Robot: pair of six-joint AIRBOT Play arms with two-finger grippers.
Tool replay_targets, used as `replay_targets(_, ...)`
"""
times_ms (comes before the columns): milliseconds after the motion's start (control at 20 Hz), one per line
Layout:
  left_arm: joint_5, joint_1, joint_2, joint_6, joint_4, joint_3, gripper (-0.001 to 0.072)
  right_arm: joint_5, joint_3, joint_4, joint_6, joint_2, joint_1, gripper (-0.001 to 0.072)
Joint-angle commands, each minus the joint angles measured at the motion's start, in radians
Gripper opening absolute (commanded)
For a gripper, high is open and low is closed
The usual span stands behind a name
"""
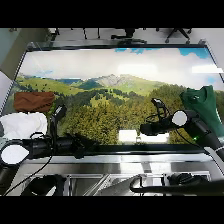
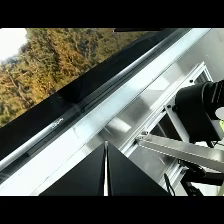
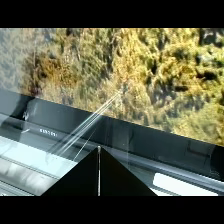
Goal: Fold the shirts.
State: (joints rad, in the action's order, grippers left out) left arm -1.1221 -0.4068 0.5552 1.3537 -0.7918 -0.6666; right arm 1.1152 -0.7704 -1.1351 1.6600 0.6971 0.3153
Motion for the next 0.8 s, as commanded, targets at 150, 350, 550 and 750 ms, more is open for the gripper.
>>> replay_targets(150,0.014,0.0,0.0,0.001,-0.056,-0.018,0.0029,0.0,0.0,-0.001,0.0,0.0,0.001,0.0022)
replay_targets(350,-0.058,0.001,0.118,0.161,-0.669,-0.261,0.0035,0.0,0.0,-0.001,0.0,0.0,0.001,0.0022)
replay_targets(550,-0.079,0.065,0.358,0.268,-1.229,-0.467,0.0676,0.0,0.0,-0.001,0.0,0.003,0.001,0.0022)
replay_targets(750,-0.08,0.304,0.657,0.214,-1.225,-0.564,0.0676,0.0,0.0,0.0,0.0,0.003,0.001,0.0022)
